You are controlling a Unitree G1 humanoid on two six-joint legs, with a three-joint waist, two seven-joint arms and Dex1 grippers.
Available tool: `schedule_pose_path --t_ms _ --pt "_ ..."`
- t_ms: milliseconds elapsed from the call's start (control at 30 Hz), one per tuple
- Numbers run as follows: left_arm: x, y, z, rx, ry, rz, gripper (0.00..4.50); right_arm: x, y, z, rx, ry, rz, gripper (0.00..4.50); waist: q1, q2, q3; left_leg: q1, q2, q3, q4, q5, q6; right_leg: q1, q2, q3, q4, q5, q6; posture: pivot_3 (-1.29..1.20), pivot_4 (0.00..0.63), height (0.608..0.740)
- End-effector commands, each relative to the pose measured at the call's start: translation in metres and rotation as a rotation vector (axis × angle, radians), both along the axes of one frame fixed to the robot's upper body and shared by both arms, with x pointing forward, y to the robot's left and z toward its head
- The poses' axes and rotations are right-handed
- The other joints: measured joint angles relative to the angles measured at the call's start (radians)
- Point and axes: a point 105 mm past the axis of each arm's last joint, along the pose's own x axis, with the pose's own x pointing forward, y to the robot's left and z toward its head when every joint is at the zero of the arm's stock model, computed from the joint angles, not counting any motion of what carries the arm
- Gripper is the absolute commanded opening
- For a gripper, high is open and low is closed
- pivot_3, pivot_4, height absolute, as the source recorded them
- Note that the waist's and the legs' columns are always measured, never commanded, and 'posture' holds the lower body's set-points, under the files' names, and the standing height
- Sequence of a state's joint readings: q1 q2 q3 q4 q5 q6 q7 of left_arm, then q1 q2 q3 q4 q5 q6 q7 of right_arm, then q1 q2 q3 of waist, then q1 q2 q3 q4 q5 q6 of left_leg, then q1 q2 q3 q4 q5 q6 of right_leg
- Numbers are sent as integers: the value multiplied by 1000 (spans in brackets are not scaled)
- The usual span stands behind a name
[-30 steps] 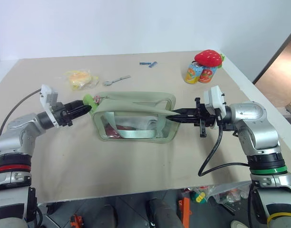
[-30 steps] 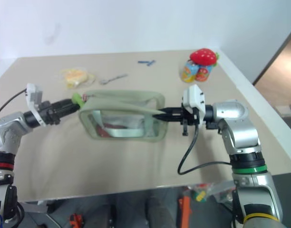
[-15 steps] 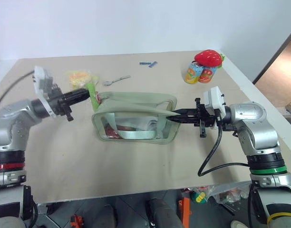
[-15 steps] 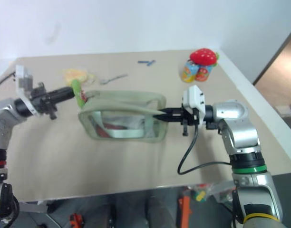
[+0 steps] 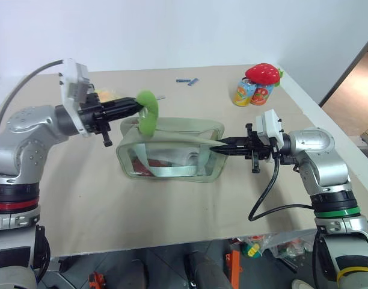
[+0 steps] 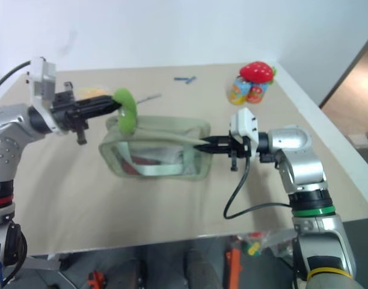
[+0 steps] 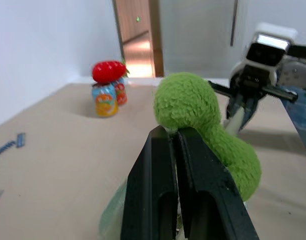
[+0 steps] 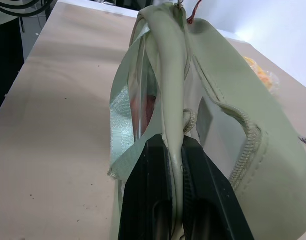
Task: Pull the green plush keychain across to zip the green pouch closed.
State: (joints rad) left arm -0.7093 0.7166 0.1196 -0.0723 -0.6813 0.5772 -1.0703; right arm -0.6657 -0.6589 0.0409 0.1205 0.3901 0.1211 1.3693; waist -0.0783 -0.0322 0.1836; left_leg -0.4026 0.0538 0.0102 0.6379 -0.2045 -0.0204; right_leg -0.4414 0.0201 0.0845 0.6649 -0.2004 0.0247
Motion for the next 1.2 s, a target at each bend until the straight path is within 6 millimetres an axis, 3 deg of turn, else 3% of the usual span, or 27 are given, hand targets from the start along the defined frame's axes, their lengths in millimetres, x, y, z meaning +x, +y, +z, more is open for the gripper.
schedule_pose_path --t_ms 33,167,200,400,567,733,933,1200 --pt "-6 -5 2 56 0 -23 12 -1 3 4 -13 -32 15 0 0 0 0 0 0 0 0 0 0 0 0 0 0 0 0 0 150 740" --pt "-4 -2 -5 107 54 -26 12 -1 3 4 -14 -36 14 0 0 0 0 0 0 0 0 0 0 0 0 0 0 0 0 0 150 740" --pt "-4 -1 -5 113 57 -26 688 -1 3 4 -14 -37 14 0 0 0 0 0 0 0 0 0 0 0 0 0 0 0 0 0 150 740" --pt "-4 5 1 168 25 -22 2640 -1 3 3 -13 -41 15 0 0 0 0 0 0 0 0 0 0 0 0 0 0 0 0 0 150 740" --pt "-4 22 9 226 -20 34 4388 0 4 2 -12 -43 19 0 -2 0 0 0 0 0 0 0 0 0 0 0 0 0 -1 0 150 740" --pt "-8 53 8 278 -28 134 4449 2 5 1 -9 -45 25 0 -3 0 0 0 0 0 -1 0 0 -1 0 0 0 -1 -1 0 150 740" --pt "-23 75 -2 272 20 208 4449 4 9 0 -4 -46 39 0 -6 0 0 0 0 0 0 0 0 -1 0 0 0 -3 -5 0 150 740" --pt "-36 68 -38 161 98 245 4449 7 13 0 2 -48 48 0 -8 0 0 3 2 2 -1 0 0 0 0 -1 1 -4 -7 0 150 740"
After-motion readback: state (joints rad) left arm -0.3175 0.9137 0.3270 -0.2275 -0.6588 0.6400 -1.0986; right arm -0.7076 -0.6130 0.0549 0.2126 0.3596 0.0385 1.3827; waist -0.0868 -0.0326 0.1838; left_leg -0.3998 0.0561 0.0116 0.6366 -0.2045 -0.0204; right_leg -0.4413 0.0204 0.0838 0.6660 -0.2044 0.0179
